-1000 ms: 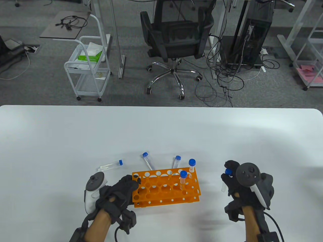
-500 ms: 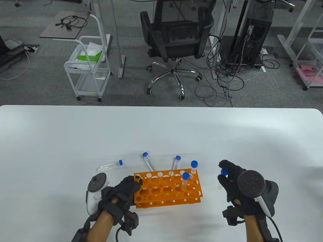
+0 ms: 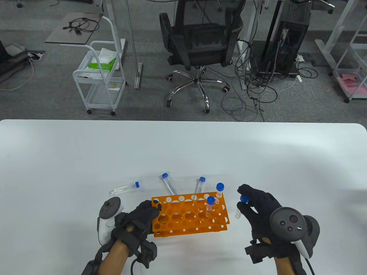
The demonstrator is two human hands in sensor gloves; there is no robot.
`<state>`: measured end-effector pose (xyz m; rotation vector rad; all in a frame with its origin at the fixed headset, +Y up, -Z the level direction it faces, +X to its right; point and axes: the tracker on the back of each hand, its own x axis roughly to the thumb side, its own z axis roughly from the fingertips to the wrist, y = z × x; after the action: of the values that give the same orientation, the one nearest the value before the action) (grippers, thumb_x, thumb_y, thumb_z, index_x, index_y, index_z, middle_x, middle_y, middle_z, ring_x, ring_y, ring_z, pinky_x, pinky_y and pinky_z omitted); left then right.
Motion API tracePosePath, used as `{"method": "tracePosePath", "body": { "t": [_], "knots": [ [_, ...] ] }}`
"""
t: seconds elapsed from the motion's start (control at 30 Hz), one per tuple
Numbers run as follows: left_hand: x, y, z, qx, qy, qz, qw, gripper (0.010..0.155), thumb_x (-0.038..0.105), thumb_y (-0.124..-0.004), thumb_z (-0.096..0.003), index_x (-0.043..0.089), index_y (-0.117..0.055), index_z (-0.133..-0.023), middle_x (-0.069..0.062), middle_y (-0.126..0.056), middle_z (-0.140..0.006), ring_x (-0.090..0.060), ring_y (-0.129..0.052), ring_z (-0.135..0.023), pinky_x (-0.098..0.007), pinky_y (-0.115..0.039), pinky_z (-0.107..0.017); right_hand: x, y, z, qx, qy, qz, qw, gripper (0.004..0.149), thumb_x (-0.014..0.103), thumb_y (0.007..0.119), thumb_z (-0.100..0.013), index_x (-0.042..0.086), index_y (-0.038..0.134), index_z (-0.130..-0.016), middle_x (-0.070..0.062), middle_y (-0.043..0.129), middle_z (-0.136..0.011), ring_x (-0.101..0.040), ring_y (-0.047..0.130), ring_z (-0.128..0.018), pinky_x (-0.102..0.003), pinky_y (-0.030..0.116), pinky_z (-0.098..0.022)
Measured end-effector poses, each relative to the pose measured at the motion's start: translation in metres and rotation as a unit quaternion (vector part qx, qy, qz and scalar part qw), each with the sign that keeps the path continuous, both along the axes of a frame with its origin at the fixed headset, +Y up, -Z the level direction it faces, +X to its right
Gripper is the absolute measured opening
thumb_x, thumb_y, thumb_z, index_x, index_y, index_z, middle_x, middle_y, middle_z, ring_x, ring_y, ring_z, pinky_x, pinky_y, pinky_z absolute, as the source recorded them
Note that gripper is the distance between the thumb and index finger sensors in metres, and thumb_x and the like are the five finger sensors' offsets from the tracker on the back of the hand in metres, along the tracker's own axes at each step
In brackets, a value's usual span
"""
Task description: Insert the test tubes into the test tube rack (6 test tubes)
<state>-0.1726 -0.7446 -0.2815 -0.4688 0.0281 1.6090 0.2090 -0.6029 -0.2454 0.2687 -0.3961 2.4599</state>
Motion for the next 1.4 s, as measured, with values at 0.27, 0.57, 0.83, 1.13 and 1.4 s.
{"method": "tracePosePath", "body": {
  "t": [0.27,0.57,0.83,1.13,1.4],
  "knots": [
    [-0.001,0.001,0.001,-0.001,0.003,0.001,1.0,0.048,0.037,-0.069,-0.0465,0.012,-0.061,-0.086,-0.024,-0.03,-0.11,-0.049,-0.08,-0.081,-0.051,-0.086,-0.052,-0.016,0.001,0.008,0.019,0.028,0.006,0.999,0.056,0.042,0.086,-0.043,0.037,0.066,-0.095,0.005,0.086,-0.091,-0.02,0.095,-0.071,-0.042,0.082,-0.051],
    [-0.002,0.001,0.001,0.0,0.003,0.002,1.0,0.048,0.037,-0.069,-0.0465,0.012,-0.061,-0.086,-0.024,-0.03,-0.11,-0.049,-0.08,-0.081,-0.051,-0.086,-0.052,-0.023,-0.003,0.007,0.019,0.027,0.022,0.999,0.057,0.042,0.087,-0.043,0.037,0.065,-0.095,0.006,0.086,-0.092,-0.02,0.095,-0.071,-0.042,0.082,-0.051],
    [-0.002,0.002,0.001,0.003,0.004,0.003,1.0,0.048,0.037,-0.069,-0.0465,0.012,-0.061,-0.086,-0.024,-0.03,-0.11,-0.049,-0.08,-0.081,-0.051,-0.086,-0.052,-0.028,-0.006,0.006,0.014,0.032,0.033,0.999,0.058,0.042,0.089,-0.041,0.036,0.066,-0.095,0.006,0.086,-0.091,-0.02,0.095,-0.071,-0.042,0.082,-0.051],
    [-0.004,0.004,0.001,0.004,0.011,0.01,1.0,0.048,0.037,-0.069,-0.0465,0.012,-0.061,-0.086,-0.024,-0.03,-0.11,-0.049,-0.08,-0.081,-0.051,-0.086,-0.052,-0.034,-0.014,0.0,-0.006,0.042,0.07,0.997,0.059,0.041,0.09,-0.041,0.036,0.066,-0.094,0.007,0.086,-0.092,-0.02,0.095,-0.072,-0.042,0.082,-0.052],
    [-0.006,0.004,0.001,0.005,0.013,0.012,1.0,0.048,0.037,-0.069,-0.0465,0.012,-0.061,-0.086,-0.024,-0.03,-0.11,-0.049,-0.08,-0.081,-0.051,-0.086,-0.052,-0.035,-0.018,-0.004,-0.02,0.046,0.081,0.995,0.059,0.041,0.091,-0.041,0.036,0.066,-0.094,0.007,0.086,-0.092,-0.02,0.096,-0.072,-0.042,0.082,-0.052]
  ]
}}
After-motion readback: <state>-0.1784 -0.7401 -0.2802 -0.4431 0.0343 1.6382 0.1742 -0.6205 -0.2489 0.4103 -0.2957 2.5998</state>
